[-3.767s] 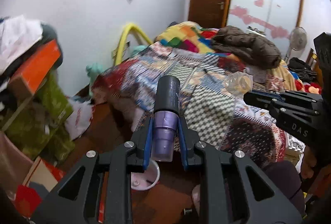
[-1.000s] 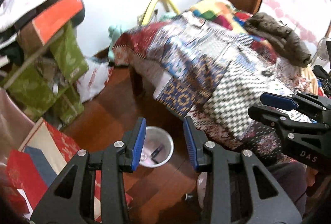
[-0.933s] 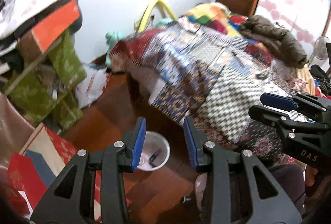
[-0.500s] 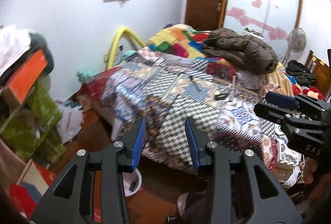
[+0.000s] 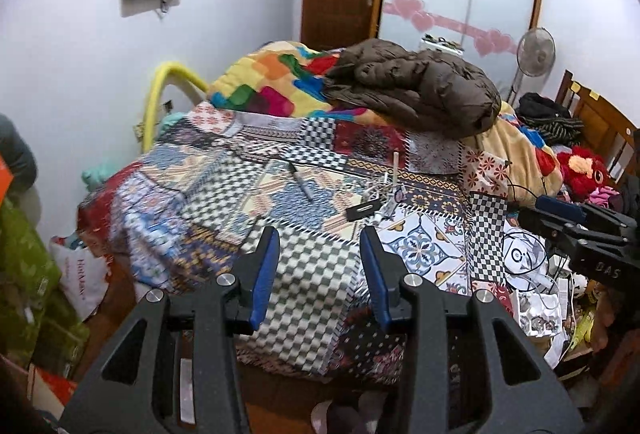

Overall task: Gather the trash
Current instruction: 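Move both open tools back toward the items on the bed, then grasp the black card with the left tool while the right tool grasps the toothpaste tube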

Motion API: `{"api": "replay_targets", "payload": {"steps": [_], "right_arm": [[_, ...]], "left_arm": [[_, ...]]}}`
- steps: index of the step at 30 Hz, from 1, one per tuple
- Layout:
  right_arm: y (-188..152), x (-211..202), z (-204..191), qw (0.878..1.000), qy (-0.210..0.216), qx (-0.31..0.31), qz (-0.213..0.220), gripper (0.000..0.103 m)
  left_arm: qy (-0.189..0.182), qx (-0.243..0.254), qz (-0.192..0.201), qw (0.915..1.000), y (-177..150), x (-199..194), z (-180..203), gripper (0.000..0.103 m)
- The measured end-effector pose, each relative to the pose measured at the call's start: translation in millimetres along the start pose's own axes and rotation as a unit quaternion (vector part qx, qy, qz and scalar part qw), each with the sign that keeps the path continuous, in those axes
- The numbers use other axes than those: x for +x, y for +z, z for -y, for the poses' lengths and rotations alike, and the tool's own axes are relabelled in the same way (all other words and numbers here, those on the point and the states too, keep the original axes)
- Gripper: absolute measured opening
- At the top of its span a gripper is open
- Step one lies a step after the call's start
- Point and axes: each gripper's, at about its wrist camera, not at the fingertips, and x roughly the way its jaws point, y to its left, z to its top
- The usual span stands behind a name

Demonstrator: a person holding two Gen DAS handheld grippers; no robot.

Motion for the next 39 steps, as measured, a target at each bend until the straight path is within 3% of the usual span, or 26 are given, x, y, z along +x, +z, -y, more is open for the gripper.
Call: {"api": "replay_targets", "payload": {"steps": [4,11,22,28,31,34,35,39], "right_arm": [[-1,40,31,0.999,-0.031,0.018,-0.034,0.05],[-3,120,61,0.993,-0.029,0.065,-0.093,0.05],[14,226,61,0.989,-0.018,0.093,-0.115,0.05],[11,259,80,0.979,-0.001,0.164,-0.122,0.05],[11,266,83,0.977,0.001,0.18,-0.116,0.049],[11,269,79,0.979,-0.006,0.173,-0.109,0.044],[11,270,78,0.98,-0.011,0.166,-0.108,0.038],[7,267,73,0.987,-0.021,0.117,-0.109,0.029]], "left_arm": [[-0.012,0.005,-0.02,0.9997,7,44,6,0.041],[-0.016,0.02,-0.059,0.9979,2,119,6,0.041],[-0.025,0.013,-0.098,0.9947,-7,212,-11,0.041],[-0.036,0.013,-0.101,0.9941,-4,247,-10,0.041],[-0.062,0.003,-0.113,0.9917,-1,266,-7,0.041],[-0.094,-0.017,-0.136,0.9861,-1,289,-3,0.041],[-0.096,-0.015,-0.139,0.9856,0,294,0,0.041],[-0.094,0.002,-0.144,0.985,3,314,14,0.041]]}}
